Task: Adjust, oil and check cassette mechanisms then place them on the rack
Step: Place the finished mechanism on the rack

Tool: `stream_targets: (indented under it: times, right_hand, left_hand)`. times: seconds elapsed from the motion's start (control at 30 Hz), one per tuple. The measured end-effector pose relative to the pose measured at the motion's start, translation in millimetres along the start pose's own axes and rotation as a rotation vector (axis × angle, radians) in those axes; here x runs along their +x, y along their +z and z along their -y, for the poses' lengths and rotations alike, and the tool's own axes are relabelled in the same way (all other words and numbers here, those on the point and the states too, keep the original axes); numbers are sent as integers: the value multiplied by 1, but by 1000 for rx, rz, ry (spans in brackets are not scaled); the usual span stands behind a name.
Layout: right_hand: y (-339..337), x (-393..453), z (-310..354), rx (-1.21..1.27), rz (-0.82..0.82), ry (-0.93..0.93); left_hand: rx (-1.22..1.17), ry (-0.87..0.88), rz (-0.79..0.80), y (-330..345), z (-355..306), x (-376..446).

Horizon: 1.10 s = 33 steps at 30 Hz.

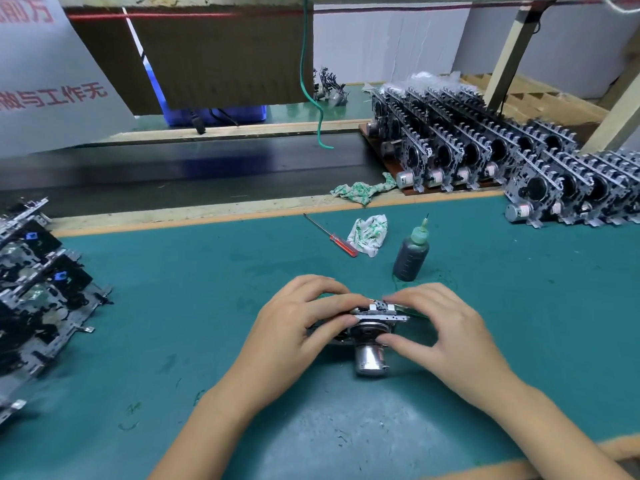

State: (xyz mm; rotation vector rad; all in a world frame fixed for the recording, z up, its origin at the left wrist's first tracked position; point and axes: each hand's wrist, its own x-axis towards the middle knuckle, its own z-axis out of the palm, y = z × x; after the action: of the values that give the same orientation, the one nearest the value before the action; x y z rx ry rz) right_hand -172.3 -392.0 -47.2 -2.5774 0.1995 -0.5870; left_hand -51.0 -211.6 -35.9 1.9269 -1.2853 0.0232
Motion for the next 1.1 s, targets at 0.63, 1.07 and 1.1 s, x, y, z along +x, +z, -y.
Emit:
stream_targets:
  times: [0.63, 1.07, 1.1]
  right_hand:
    - [-26, 32, 24, -266, 74, -320]
    - [-55, 23, 21, -137, 149, -450]
    - [-65, 17, 17, -104, 129, -413]
  left_hand:
    - [44, -101, -145, -18, -1, -13]
    - [228, 249, 43, -34, -31, 21]
    - [235, 303, 77, -30, -38, 31]
